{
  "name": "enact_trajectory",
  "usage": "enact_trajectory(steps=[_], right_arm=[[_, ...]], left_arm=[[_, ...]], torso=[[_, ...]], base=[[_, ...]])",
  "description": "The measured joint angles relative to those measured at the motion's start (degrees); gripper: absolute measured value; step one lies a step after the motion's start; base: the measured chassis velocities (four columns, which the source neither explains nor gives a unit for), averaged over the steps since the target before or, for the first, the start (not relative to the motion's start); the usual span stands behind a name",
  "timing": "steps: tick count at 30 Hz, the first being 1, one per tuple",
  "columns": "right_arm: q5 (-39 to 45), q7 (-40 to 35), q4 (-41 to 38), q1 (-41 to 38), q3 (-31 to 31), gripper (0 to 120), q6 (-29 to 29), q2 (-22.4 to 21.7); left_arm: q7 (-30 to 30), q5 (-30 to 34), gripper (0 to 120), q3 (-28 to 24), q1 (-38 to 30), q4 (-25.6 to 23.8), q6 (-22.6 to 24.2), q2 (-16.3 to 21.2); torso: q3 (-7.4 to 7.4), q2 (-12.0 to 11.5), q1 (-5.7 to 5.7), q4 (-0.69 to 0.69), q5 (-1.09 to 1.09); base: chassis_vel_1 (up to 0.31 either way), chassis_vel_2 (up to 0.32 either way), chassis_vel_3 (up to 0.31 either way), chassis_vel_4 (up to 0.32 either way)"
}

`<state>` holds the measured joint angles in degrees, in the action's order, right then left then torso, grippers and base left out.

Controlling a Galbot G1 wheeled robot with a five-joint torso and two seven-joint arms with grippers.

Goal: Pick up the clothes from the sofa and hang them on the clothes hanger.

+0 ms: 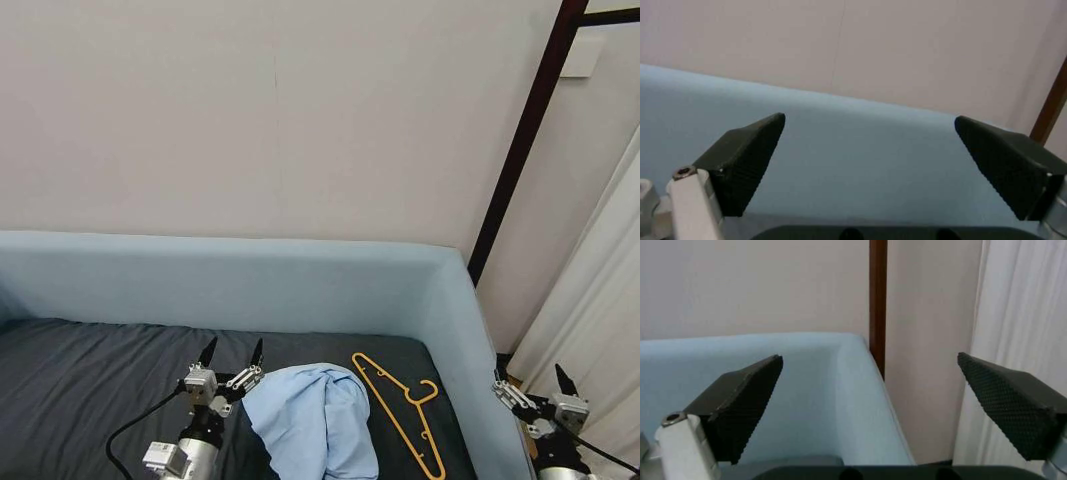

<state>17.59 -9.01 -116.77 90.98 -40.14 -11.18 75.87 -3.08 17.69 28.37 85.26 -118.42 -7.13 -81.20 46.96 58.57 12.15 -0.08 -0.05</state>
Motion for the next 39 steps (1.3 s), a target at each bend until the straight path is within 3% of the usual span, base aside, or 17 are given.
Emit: enact_trajectory(steps=[4,7,17,22,39], right_arm=[[-1.63,-1.62,-0.80,0.18,0.62,100,2.51,0.13],[-2.02,-3.76,-1.91,0.74,0.59,100,4.41,0.17],[-2.25,-3.74,-2.34,0.89,0.92,100,3.54,0.90],[-2.34,-3.65,-2.16,0.85,1.06,100,3.04,0.80],[-0.15,-3.62,-1.87,0.77,1.89,100,2.29,-1.01]], left_arm=[[2.24,-1.59,100,-0.05,0.29,-1.58,4.46,-0.28],[2.68,-2.17,100,-0.34,-0.10,-1.26,5.28,-0.16],[2.18,-1.94,100,-1.42,-0.39,0.21,3.10,-0.60],[2.58,0.64,100,-1.90,0.12,-1.34,4.45,-1.15],[3.07,-2.34,100,-1.81,1.79,-1.97,3.58,-1.80]], torso=[[0.00,0.00,0.00,0.01,0.00],[0.00,0.00,0.00,0.00,0.00],[0.00,0.00,0.00,0.00,0.00],[0.00,0.00,0.00,0.00,0.01],[0.00,0.00,0.00,-0.01,0.00]], base=[[0.000,0.000,0.000,0.000],[0.000,0.000,0.000,0.000],[0.000,0.000,0.000,0.000],[0.000,0.000,0.000,0.000],[0.000,0.000,0.000,0.000]])
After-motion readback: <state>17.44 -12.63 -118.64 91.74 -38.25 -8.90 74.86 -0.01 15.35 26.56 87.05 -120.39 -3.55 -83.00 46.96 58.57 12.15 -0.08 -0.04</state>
